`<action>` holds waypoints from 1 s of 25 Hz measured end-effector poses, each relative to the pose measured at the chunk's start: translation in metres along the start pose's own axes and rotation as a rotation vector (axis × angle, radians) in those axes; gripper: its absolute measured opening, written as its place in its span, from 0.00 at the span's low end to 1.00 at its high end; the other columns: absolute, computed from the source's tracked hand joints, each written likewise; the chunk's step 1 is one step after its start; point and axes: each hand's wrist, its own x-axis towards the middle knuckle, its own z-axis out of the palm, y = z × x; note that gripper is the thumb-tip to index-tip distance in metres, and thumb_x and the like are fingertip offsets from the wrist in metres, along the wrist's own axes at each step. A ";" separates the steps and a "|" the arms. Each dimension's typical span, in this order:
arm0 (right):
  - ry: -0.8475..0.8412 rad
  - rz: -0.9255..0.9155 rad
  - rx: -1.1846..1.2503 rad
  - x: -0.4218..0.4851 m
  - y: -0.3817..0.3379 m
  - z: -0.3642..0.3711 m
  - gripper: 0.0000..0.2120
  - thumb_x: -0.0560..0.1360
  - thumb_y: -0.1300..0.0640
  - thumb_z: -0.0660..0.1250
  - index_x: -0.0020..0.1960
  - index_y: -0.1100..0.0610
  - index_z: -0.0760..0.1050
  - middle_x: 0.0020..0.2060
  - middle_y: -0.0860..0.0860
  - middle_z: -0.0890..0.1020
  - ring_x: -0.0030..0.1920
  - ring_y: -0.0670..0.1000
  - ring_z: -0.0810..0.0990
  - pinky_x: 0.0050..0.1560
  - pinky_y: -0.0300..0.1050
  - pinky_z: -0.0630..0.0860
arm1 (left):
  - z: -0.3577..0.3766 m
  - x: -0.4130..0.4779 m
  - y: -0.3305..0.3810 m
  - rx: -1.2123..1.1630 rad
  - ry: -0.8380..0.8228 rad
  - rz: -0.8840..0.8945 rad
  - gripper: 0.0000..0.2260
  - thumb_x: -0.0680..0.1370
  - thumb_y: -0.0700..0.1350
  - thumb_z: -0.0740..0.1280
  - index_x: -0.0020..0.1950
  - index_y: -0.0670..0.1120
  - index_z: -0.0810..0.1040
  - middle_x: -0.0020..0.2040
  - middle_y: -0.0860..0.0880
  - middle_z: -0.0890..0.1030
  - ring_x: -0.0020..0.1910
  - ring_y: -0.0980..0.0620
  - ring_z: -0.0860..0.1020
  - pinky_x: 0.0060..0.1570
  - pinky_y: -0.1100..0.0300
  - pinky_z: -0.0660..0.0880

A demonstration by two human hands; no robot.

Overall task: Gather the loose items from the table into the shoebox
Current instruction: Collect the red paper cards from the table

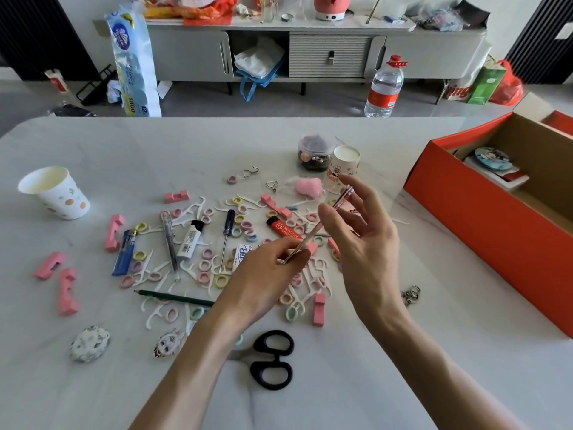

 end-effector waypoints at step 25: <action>-0.107 0.123 0.107 -0.006 -0.017 -0.031 0.36 0.73 0.48 0.69 0.76 0.44 0.55 0.48 0.45 0.82 0.50 0.49 0.83 0.48 0.42 0.80 | 0.009 -0.019 0.023 -0.071 0.009 0.076 0.08 0.82 0.50 0.64 0.48 0.53 0.82 0.38 0.50 0.82 0.37 0.53 0.82 0.37 0.49 0.81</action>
